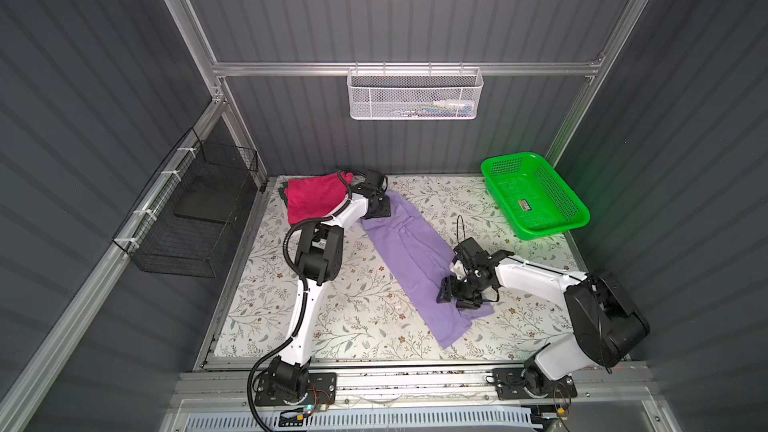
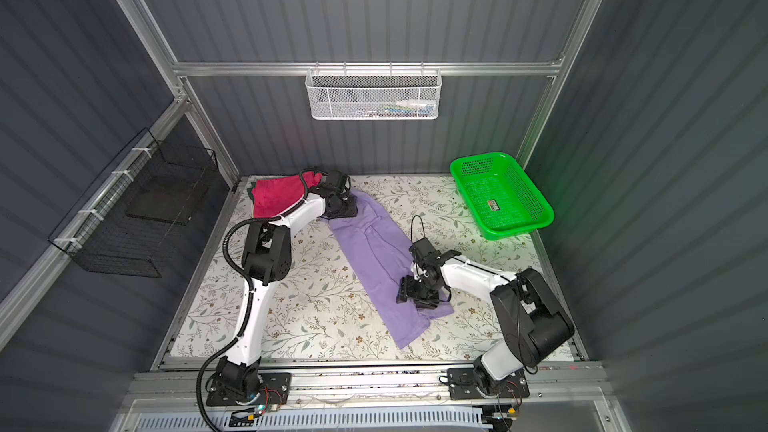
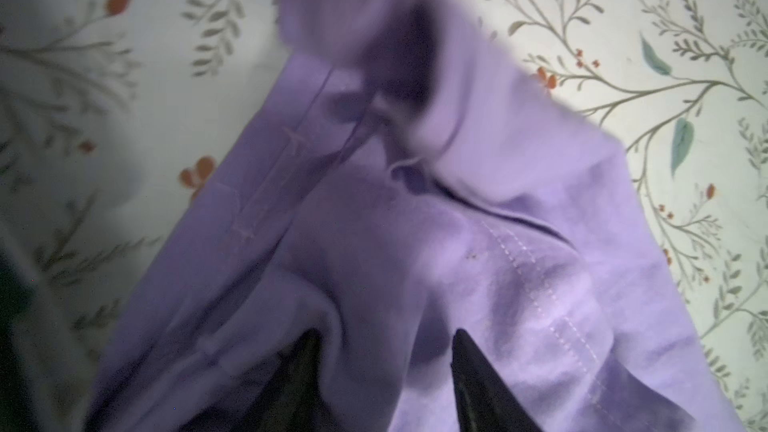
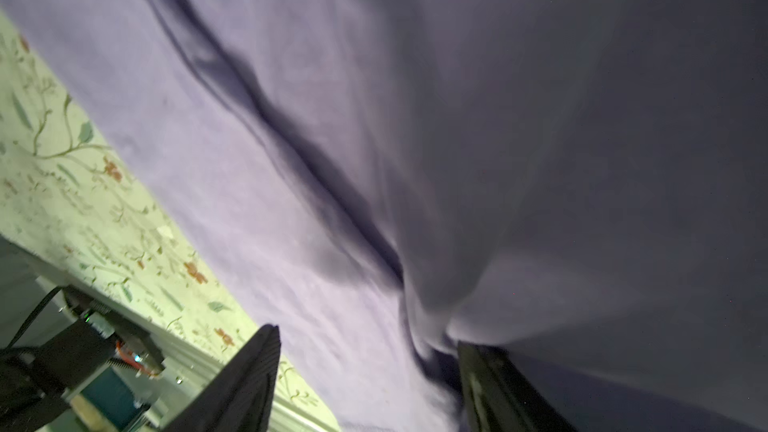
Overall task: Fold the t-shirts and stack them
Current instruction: 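Lay the strip lengthwise pointing toward the robot and release both grippers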
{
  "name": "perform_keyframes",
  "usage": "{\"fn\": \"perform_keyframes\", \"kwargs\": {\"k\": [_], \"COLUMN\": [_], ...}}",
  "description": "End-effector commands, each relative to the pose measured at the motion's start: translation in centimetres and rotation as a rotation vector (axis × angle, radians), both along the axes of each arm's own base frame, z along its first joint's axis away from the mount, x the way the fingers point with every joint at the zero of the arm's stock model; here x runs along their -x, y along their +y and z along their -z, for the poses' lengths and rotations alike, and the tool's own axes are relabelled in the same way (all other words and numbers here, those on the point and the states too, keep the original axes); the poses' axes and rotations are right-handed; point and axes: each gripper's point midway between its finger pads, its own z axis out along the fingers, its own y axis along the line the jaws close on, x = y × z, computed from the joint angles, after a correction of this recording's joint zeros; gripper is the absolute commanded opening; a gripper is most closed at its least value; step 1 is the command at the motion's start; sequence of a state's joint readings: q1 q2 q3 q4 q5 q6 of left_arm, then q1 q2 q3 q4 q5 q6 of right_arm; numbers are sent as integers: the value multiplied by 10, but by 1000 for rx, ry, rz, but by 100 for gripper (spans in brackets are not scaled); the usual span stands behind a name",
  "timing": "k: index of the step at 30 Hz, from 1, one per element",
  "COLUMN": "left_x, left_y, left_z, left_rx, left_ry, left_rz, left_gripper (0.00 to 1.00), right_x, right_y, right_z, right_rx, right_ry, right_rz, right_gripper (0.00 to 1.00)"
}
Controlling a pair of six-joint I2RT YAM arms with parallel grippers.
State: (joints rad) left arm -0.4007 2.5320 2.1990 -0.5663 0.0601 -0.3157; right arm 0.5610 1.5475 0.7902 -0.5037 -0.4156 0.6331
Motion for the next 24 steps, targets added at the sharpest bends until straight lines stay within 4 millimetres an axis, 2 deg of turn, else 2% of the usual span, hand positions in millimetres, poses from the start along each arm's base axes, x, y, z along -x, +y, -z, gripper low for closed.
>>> {"fn": "perform_keyframes", "kwargs": {"k": [1, 6, 9, 11, 13, 15, 19, 21, 24], "left_x": [45, 14, -11, -31, -51, -68, -99, -107, -115], "left_y": [-17, -24, -27, -28, -28, -27, -10, 1, 1], "left_z": [75, 73, 59, 43, 28, 21, 23, 29, 26], "left_rx": [-3, 15, 41, 61, 100, 147, 317, 353, 368], "left_ry": [268, 189, 66, -34, -117, -161, -184, -192, -251], "left_rz": [113, 74, 54, 36, 21, 8, -71, -106, -60], "left_gripper": [53, 55, 60, 65, 69, 71, 71, 70, 72], "right_x": [37, 47, 54, 58, 60, 60, 59, 59, 59], "right_y": [19, 44, 61, 70, 75, 79, 84, 88, 92], "right_z": [16, 19, 19, 18, 18, 18, 16, 14, 12], "right_rx": [-54, -89, -117, -127, -129, -137, -143, -149, -162], "right_ry": [135, 163, 180, 187, 191, 189, 185, 183, 174], "right_rz": [-66, -143, -195, -225, -241, -251, -264, -275, -297], "right_gripper": [70, 70, 70, 71, 71, 71, 71, 72, 73]}}
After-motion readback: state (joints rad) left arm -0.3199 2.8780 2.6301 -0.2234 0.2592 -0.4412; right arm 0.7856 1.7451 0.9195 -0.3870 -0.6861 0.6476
